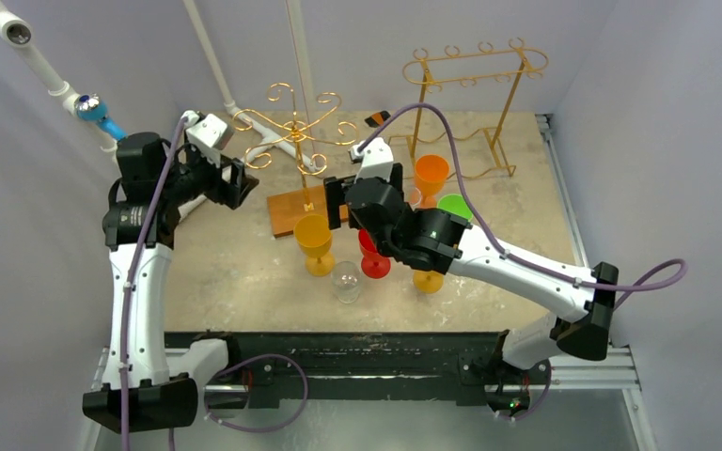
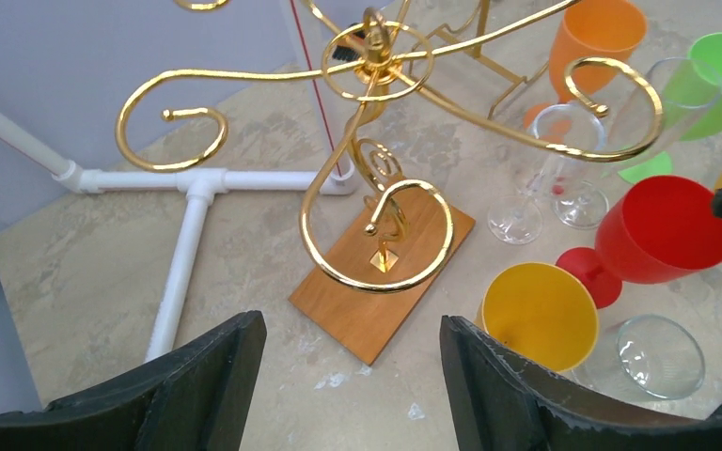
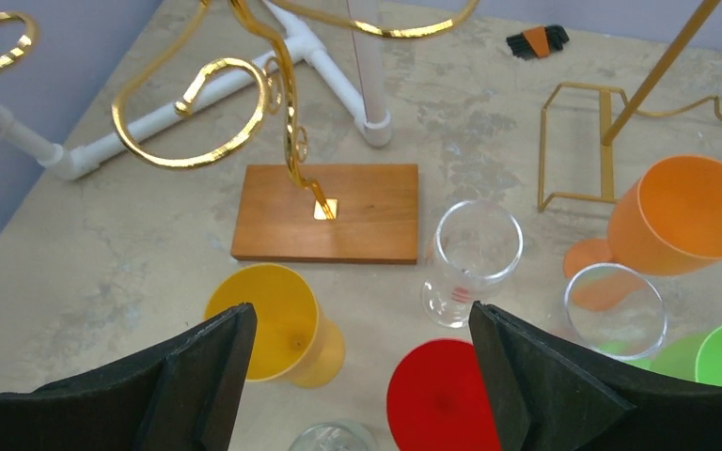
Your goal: Place the wine glass upside down on the wine glass rack
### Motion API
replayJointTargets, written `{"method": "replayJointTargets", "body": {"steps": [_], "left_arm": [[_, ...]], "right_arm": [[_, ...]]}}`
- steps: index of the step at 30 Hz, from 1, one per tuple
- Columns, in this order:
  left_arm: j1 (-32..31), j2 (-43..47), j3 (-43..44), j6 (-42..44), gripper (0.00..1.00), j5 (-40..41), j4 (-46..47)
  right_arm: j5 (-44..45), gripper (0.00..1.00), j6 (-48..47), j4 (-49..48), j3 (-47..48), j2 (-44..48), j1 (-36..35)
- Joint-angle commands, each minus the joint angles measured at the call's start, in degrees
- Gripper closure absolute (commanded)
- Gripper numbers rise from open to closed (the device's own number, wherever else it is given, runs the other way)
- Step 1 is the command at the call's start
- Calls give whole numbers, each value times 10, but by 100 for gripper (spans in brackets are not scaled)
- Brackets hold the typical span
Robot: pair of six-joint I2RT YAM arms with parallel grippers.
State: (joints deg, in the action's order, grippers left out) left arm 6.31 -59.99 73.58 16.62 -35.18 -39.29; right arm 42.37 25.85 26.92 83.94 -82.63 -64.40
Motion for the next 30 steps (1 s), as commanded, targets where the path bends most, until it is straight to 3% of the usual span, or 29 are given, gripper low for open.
{"method": "replayJointTargets", "body": {"steps": [1, 11, 16, 20, 22, 30], "left_arm": [[0, 8, 75, -61, 28, 8, -102], [-3, -55, 130, -80, 26, -61, -91], [-28, -62, 129, -89, 26, -52, -70], [-77, -66, 113, -105, 32, 3, -46], [-81, -61, 100, -119, 36, 15, -28], [-90, -57, 87, -124, 52, 34, -16]], "right_arm": [[-6, 7, -21, 18, 82, -3, -10], [-12, 9, 4, 78, 122, -68, -49], [-35, 10, -8, 65, 111, -65, -49], [-31, 12, 6, 98, 128, -87, -48], [-27, 13, 1, 99, 136, -84, -30], [-152, 14, -30, 90, 258, -87, 90]]}}
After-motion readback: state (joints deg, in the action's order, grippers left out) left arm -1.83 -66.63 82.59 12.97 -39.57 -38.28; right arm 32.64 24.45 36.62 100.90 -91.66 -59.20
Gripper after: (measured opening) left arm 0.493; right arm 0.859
